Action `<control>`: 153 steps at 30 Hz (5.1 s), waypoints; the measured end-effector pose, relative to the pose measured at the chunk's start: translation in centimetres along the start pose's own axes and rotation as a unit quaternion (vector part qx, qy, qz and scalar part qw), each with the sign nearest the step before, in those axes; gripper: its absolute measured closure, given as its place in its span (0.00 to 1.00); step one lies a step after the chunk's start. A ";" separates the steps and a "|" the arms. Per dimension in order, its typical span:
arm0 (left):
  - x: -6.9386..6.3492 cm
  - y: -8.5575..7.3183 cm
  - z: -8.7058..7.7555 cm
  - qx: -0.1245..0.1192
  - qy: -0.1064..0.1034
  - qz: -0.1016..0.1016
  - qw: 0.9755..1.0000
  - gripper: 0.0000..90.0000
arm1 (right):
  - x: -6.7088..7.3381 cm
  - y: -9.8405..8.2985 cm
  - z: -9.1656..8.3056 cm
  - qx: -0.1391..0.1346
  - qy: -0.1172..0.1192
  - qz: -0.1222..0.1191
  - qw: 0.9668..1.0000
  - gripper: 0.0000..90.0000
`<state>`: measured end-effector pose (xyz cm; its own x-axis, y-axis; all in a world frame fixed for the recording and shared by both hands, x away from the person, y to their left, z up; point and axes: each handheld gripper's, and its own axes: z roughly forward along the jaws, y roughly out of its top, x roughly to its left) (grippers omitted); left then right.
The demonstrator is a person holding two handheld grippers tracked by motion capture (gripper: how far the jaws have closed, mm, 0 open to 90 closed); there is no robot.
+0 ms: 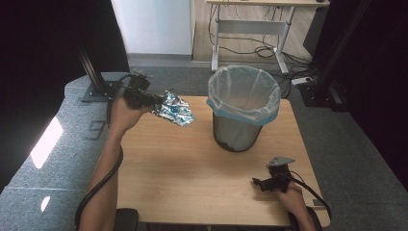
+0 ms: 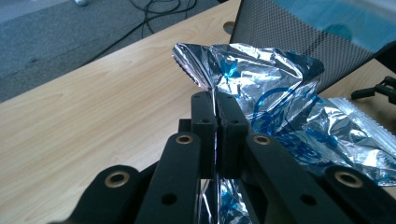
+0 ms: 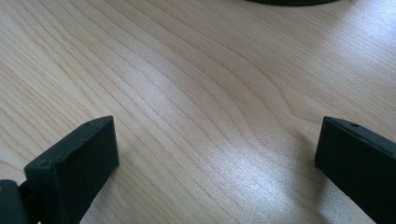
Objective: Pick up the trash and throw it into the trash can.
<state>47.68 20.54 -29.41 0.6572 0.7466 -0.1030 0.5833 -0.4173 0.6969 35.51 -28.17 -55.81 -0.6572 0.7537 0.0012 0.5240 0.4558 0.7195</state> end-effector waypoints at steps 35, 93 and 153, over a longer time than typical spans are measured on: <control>-4.0 10.0 -1.3 -0.048 -0.004 0.028 0.998 0.97 | 0.0 0.0 0.0 0.001 0.001 -0.003 1.000 0.00; -12.1 15.1 14.1 -0.023 0.002 0.103 0.994 0.15 | 0.1 0.0 0.0 0.001 0.007 -0.009 1.000 0.00; -5.6 4.6 2.4 -0.094 -0.001 0.092 0.991 0.00 | 0.2 0.0 0.0 0.000 0.006 -0.007 1.000 0.00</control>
<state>47.88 13.22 -27.32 0.7451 0.6660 0.0362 0.3544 -0.4413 0.8244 35.33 -28.00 -55.79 -0.6700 0.7423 -0.0006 0.5158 0.4661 0.7188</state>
